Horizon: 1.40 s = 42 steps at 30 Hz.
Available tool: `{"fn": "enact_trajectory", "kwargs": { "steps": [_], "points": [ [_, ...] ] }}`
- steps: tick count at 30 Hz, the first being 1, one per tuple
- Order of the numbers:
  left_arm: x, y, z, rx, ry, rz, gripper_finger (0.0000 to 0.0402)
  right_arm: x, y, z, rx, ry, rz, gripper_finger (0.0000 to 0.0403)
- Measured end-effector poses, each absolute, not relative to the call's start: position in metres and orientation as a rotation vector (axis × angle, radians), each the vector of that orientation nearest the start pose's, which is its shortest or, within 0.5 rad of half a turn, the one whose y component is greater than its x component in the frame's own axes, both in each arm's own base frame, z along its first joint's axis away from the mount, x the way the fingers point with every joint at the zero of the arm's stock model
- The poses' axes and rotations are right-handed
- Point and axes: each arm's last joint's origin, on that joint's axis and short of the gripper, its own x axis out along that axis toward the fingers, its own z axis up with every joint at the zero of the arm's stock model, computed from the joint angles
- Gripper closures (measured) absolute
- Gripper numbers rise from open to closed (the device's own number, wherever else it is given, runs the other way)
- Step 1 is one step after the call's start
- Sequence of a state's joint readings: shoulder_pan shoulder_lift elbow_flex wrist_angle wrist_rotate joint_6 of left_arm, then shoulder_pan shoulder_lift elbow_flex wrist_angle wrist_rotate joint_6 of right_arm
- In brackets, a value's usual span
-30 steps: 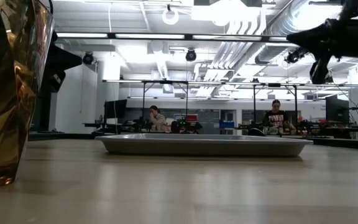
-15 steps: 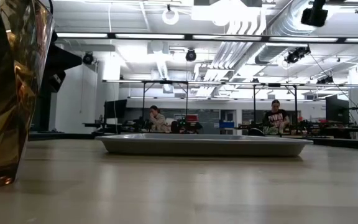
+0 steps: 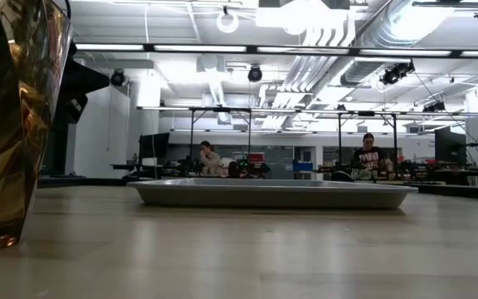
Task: Pick and place plate/cup/fork/spoon on tray
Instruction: Put the orange spoon on the blue serving tray
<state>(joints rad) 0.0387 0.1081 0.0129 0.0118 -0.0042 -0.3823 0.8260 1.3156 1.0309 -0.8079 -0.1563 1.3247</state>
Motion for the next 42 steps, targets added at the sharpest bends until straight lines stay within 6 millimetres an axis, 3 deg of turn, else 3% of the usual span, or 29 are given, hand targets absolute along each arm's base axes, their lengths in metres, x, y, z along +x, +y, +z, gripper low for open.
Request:
{"fn": "enact_trajectory", "kwargs": {
  "steps": [7, 18, 24, 35, 38, 42],
  "points": [
    [0.103, 0.004, 0.16, -0.383, 0.074, 0.058, 0.0401, 0.163, 0.225, 0.211, 0.385, 1.429, -0.001, 0.026],
    [0.103, 0.004, 0.16, -0.384, 0.075, 0.058, 0.0401, 0.173, 0.239, 0.148, 0.11, 1.575, -0.045, 0.0261],
    [0.103, 0.004, 0.16, -0.383, 0.074, 0.058, 0.0401, 0.171, 0.237, 0.139, 0.068, 1.608, -0.057, 0.0261],
    [0.103, 0.004, 0.16, -0.384, 0.074, 0.058, 0.0401, 0.162, 0.225, 0.125, 0.148, 1.589, -0.088, 0.0265],
    [0.103, 0.004, 0.16, -0.384, 0.074, 0.058, 0.0401, 0.162, 0.224, 0.125, 0.151, 1.592, -0.098, 0.0293],
    [0.103, 0.004, 0.16, -0.383, 0.074, 0.059, 0.0401, 0.164, 0.221, 0.124, 0.162, 1.606, -0.112, 0.0378]
  ]
}}
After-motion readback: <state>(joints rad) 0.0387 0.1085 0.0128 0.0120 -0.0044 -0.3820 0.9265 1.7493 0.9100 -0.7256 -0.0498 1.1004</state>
